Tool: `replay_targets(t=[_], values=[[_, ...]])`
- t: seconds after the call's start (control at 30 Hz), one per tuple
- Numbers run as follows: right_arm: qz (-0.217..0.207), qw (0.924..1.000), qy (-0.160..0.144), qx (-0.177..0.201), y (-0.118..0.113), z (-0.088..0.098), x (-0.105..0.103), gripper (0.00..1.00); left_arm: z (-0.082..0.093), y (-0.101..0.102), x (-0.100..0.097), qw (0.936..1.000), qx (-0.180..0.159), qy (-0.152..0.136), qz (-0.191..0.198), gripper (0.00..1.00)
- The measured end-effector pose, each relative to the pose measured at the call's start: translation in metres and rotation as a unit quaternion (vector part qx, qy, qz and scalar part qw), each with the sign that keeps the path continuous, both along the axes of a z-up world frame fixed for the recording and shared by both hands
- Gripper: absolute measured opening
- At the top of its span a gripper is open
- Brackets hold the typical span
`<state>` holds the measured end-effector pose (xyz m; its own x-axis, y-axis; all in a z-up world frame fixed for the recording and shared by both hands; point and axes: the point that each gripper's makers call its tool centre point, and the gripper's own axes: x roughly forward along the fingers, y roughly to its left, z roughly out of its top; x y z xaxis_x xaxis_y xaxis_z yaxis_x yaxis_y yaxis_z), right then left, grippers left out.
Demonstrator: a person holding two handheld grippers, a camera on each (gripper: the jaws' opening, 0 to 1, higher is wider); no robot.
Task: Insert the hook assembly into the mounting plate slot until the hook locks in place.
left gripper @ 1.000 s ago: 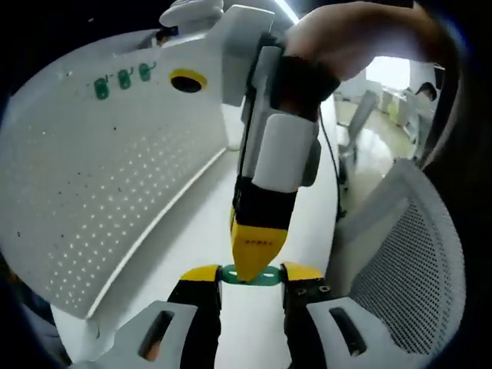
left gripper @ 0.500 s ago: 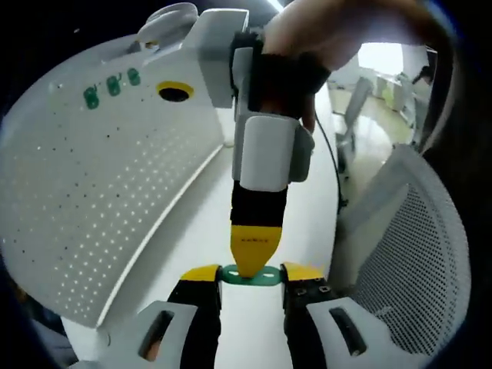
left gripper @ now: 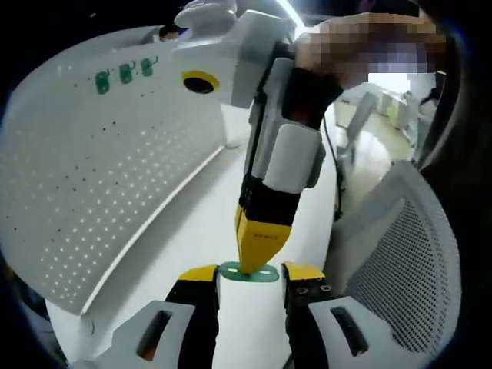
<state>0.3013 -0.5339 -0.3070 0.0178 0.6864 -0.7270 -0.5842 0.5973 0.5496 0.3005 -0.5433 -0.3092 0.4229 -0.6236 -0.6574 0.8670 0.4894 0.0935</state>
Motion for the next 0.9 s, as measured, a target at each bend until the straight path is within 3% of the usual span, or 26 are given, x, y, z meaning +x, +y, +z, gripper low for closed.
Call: replay_targets(t=[0.3, 0.47, 0.63, 0.8, 0.9], values=[[-0.003, 0.9986, -0.041, 0.034, -0.001, 0.010, 0.004, 0.00, 0.020, -0.005, 0.004, 0.9963, -0.069, 0.031, 0.041, 0.49], [0.006, 0.9933, -0.101, 0.056, 0.003, 0.025, 0.014, 0.00, 0.033, -0.003, 0.008, 0.9915, -0.102, 0.040, 0.069, 0.61], [0.000, 0.9908, -0.121, 0.061, 0.004, 0.034, 0.019, 0.00, 0.038, 0.001, 0.011, 0.9911, -0.098, 0.031, 0.085, 0.79], [0.016, 0.9829, -0.171, 0.065, 0.007, 0.042, 0.023, 0.00, 0.054, -0.006, 0.009, 0.9786, -0.163, 0.066, 0.107, 0.86], [0.054, 0.9712, -0.224, 0.061, 0.011, 0.046, 0.023, 0.00, 0.061, -0.006, 0.011, 0.9730, -0.183, 0.072, 0.120, 0.92]])
